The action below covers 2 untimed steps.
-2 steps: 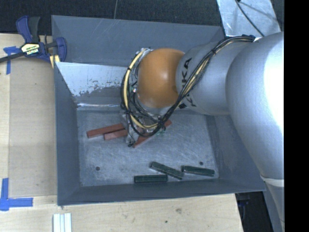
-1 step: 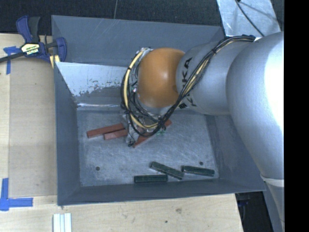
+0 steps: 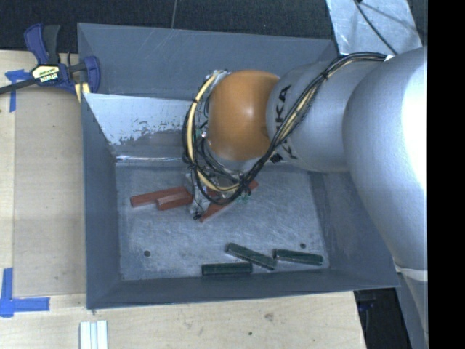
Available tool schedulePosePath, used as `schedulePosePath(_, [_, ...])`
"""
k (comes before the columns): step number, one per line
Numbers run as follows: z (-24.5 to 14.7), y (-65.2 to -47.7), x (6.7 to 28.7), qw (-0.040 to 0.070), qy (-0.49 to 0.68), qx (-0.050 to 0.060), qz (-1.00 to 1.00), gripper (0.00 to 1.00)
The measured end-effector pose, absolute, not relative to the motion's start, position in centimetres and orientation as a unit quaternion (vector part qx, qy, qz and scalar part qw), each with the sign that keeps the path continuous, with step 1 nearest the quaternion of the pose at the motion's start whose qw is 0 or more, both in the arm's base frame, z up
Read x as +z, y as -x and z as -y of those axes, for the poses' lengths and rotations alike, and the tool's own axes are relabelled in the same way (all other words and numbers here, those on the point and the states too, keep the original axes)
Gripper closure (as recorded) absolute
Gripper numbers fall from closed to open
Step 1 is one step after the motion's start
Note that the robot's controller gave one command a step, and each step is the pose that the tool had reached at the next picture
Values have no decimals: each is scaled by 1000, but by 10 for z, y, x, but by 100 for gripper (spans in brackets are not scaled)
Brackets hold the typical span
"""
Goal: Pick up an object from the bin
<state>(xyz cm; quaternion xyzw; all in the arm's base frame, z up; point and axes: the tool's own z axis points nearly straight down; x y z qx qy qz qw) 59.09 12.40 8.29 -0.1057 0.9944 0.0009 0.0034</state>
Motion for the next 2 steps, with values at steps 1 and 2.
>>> schedulePosePath(1, [-124, -591, 88, 3, 105, 1, -994, 100])
schedulePosePath(2, [-124, -590, 94, 0, 106, 0, -994, 100])
